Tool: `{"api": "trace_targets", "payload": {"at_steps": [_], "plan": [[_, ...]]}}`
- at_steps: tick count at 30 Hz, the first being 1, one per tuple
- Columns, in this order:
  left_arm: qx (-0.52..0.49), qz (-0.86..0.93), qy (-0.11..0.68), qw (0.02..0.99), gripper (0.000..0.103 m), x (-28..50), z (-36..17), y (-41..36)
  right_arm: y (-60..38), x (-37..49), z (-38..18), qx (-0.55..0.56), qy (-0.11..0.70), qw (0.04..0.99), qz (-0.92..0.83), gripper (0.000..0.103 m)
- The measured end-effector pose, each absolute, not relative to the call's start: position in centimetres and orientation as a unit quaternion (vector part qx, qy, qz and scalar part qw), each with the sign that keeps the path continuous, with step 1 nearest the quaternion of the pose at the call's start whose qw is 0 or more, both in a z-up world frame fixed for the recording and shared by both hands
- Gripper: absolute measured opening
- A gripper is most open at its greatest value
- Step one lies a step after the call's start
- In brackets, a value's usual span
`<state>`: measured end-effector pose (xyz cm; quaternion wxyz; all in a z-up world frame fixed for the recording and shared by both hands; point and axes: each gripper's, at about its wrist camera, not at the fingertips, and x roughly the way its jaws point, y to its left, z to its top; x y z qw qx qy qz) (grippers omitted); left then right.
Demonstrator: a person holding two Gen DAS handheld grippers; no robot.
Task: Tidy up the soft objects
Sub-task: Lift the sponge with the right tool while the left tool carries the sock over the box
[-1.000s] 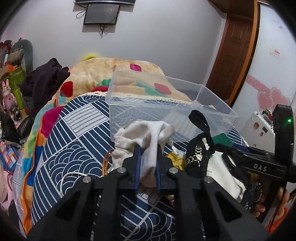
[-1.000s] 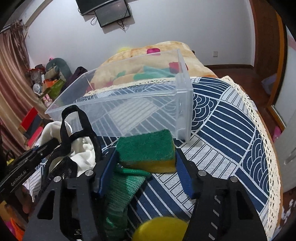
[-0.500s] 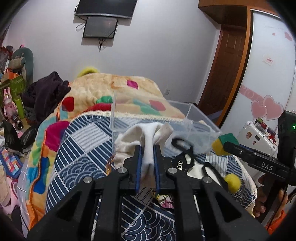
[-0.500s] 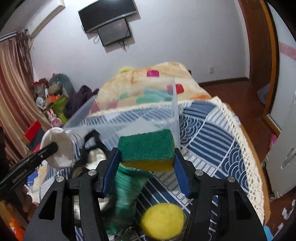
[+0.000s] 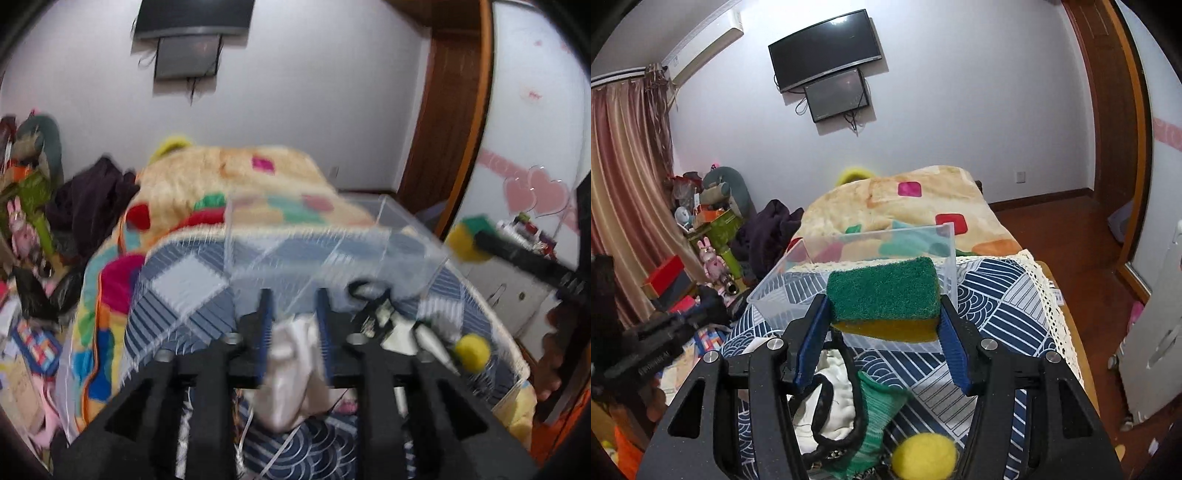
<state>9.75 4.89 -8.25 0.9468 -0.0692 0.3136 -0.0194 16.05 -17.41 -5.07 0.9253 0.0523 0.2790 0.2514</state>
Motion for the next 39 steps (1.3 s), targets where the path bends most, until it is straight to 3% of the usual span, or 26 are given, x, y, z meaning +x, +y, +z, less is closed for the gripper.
{"api": "trace_targets", "payload": {"at_steps": [6,10,12,13,15,17,27,39], "plan": [[-0.106,-0.016,0.362,0.926,0.064,10.1,-12.4,5.9,-17.5,16.2,-6.0,0.056,0.291,0.922,0.251,0.054],[-0.101,-0.011,0.376,0.921,0.064,10.6,-14.0,5.6,-17.5,16.4,-6.4,0.061,0.298,0.92,0.249,0.054],[-0.106,-0.017,0.378,0.92,0.051,10.8,-14.5,5.5,-17.5,16.3,-6.5,0.06,0.299,0.919,0.249,0.054],[-0.108,-0.017,0.376,0.92,0.05,10.7,-14.6,5.5,-17.5,16.2,-6.6,0.059,0.3,0.919,0.249,0.054],[-0.105,-0.015,0.369,0.923,0.032,10.5,-14.3,5.5,-17.5,16.0,-6.6,0.058,0.299,0.919,0.25,0.054],[-0.103,-0.01,0.367,0.924,0.026,10.3,-13.9,5.7,-17.6,16.0,-6.6,0.057,0.3,0.919,0.251,0.054],[-0.087,-0.012,0.295,0.951,0.025,9.0,-7.7,6.5,-17.7,16.5,-6.2,0.061,0.298,0.919,0.249,0.054],[-0.052,-0.011,0.262,0.964,0.025,15.1,-3.8,6.0,-15.7,19.5,-4.7,0.025,0.291,0.924,0.248,0.054]]}}
